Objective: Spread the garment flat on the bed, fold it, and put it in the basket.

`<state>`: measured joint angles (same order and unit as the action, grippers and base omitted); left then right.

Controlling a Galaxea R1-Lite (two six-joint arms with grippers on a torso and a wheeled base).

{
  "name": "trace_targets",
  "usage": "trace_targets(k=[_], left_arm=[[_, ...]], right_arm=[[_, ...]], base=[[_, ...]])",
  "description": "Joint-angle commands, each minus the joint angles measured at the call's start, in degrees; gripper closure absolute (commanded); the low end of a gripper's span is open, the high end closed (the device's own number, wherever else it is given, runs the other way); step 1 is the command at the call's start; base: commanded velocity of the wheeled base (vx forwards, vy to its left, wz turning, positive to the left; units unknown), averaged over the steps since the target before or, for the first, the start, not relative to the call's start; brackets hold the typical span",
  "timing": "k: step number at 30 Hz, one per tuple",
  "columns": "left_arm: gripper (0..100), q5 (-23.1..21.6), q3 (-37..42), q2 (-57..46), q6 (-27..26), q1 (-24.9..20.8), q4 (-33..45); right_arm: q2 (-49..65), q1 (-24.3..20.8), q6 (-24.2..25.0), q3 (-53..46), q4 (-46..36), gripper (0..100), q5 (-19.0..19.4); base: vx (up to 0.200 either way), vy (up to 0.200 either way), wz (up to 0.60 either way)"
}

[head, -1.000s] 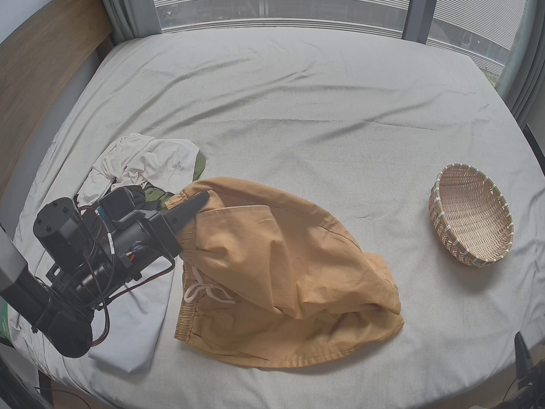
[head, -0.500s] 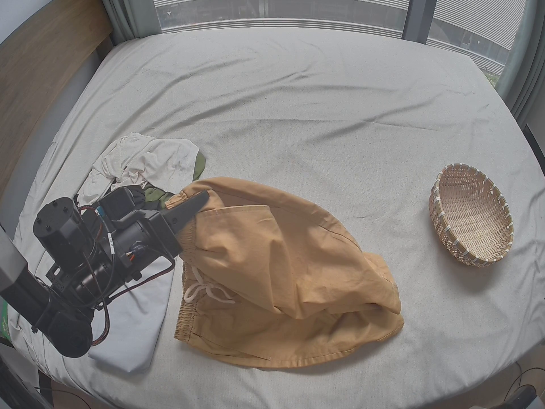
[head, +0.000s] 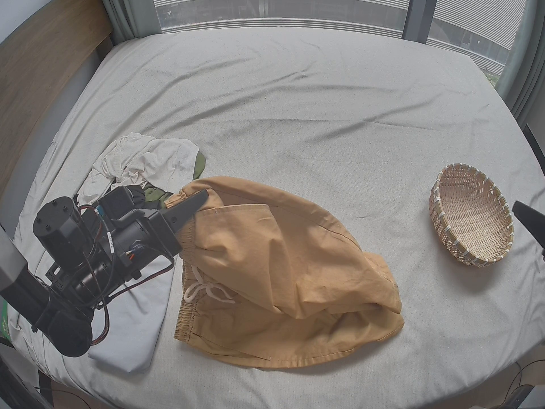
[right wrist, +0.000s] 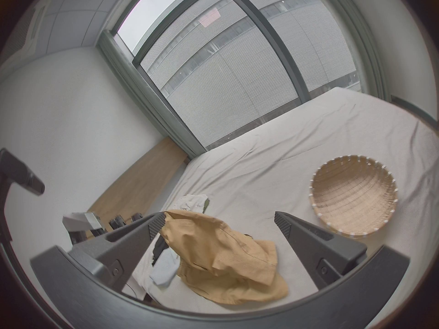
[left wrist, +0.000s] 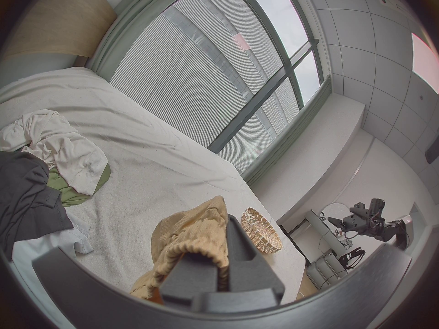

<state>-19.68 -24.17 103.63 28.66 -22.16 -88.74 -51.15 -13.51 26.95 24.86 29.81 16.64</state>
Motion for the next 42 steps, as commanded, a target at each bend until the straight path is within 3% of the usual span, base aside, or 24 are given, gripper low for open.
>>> trace_targets(k=[1,6,22,32,42], left_arm=[[100,0.0,0.1,0.3,0.1,0.0,0.0],[100,0.0,0.0,0.3,0.1,-0.1,0.0],[100,0.0,-0.2,1.3,0.1,1.1,0.0],[100,0.0,-0.3,1.2,0.2,2.3,0.0],[100,0.0,-0.3,1.3,0.2,2.3,0.0]], right_arm=[[-8.7,-0.6,2.6,2.1,3.2,0,4.0],[-13.2,-0.6,2.5,5.7,3.2,0,6.6],[-26.9,2.3,0.6,1.7,7.6,0,6.2],[-35.0,2.6,0.3,-3.8,17.3,0,6.3],[-38.0,2.5,0.6,-5.7,17.3,0,6.5]], base=[[0.000,0.000,0.00],[0.000,0.000,0.00],[0.000,0.000,0.00],[0.000,0.000,0.00],[0.000,0.000,0.00]])
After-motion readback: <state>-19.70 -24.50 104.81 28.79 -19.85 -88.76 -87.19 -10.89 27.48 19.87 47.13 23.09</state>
